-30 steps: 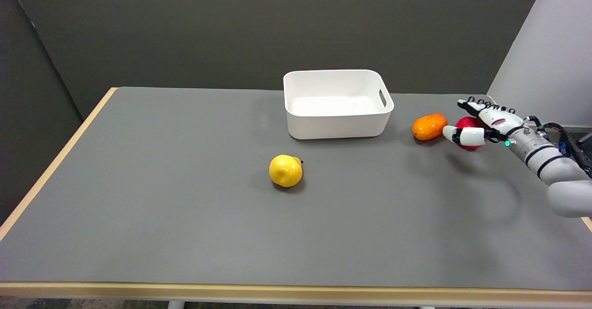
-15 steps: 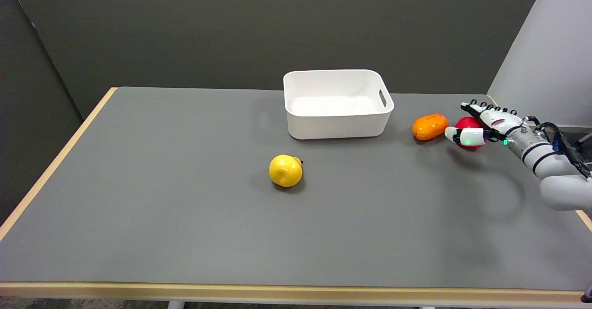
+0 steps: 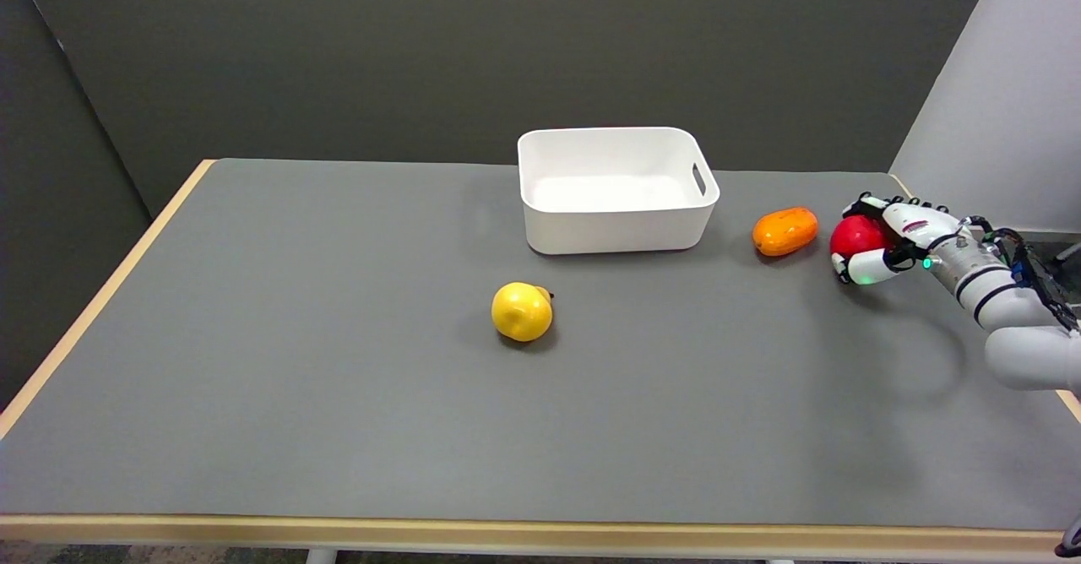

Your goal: Pick up tomato.

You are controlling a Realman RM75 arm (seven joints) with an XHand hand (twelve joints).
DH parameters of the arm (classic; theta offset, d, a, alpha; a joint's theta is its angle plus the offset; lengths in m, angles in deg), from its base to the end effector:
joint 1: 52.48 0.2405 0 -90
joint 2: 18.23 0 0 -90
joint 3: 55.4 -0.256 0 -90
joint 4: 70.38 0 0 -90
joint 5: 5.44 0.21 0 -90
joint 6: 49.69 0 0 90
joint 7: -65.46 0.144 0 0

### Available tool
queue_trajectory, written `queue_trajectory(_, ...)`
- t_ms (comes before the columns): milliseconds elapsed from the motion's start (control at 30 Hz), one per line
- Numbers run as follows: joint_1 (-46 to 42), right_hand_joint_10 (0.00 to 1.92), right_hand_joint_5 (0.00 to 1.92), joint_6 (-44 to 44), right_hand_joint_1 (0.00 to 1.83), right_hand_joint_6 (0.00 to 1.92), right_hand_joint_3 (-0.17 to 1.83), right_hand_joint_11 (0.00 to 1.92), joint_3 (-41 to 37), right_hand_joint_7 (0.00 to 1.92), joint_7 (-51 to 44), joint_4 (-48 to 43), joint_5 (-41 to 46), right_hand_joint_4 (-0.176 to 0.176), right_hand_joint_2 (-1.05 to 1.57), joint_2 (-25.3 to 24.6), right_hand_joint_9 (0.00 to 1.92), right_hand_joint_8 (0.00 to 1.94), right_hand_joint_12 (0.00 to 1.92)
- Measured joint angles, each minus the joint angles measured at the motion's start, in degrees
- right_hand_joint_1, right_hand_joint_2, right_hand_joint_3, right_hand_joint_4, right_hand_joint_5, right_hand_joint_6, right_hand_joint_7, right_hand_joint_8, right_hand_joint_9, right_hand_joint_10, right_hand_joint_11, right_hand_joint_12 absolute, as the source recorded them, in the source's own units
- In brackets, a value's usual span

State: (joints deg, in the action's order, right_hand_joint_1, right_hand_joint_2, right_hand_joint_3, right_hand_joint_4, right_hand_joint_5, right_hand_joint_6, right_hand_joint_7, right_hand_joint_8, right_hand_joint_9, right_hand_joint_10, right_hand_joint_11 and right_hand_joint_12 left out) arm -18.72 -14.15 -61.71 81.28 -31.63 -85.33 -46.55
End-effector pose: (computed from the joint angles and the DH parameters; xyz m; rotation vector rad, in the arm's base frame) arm -0.2819 -0.3125 0.6117 1.0861 -0.2428 -0.0083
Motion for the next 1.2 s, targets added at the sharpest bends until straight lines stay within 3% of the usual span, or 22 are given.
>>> queue_trajectory(33, -0.1, 1.19, 0.38, 0.2, 1.1, 1.31, 0.78, 0.68, 0.0, 0.59, 0.0, 0.0, 0.1, 0.095, 0.89, -0.1, 0.66, 1.03, 1.54)
queue_trajectory(67, -0.1, 1.26, 0.5, 0.4, 1.13, 1.48, 0.37, 0.73, 0.0, 0.6, 0.0, -0.1, 0.1, -0.067, 1.13, -0.1, 0.71, 1.36, 1.63)
queue_trajectory(100, -0.2, 1.31, 0.57, 0.6, 1.14, 1.61, 0.11, 0.77, 0.0, 0.63, -0.1, -0.1, 0.3, -0.152, 1.28, -0.1, 0.74, 1.57, 1.7)
queue_trajectory(167, -0.3, 1.33, 0.55, 1.1, 1.11, 1.66, 0.16, 0.81, 0.0, 0.71, -0.1, -0.1, 0.6, -0.006, 1.24, -0.2, 0.77, 1.45, 1.67)
queue_trajectory(233, -0.4, 1.55, 0.54, 1.8, 1.31, 1.61, 0.24, 0.84, 0.0, 0.7, -0.1, -0.1, 1.0, -0.091, 1.15, -0.2, 0.78, 1.39, 1.64)
queue_trajectory(833, -0.6, 1.52, 0.6, 13.4, 1.33, 1.54, 0.37, 0.9, -0.4, 0.8, 0.4, 4.6, 3.5, -0.116, 1.05, 0.4, 0.82, 1.3, 1.74)
queue_trajectory(1200, 0.6, 1.51, 0.61, 22.5, 1.34, 1.53, 0.37, 0.92, -1.9, 0.81, 6.4, 12.1, 3.0, -0.118, 1.05, 2.4, 0.82, 1.29, 1.78)
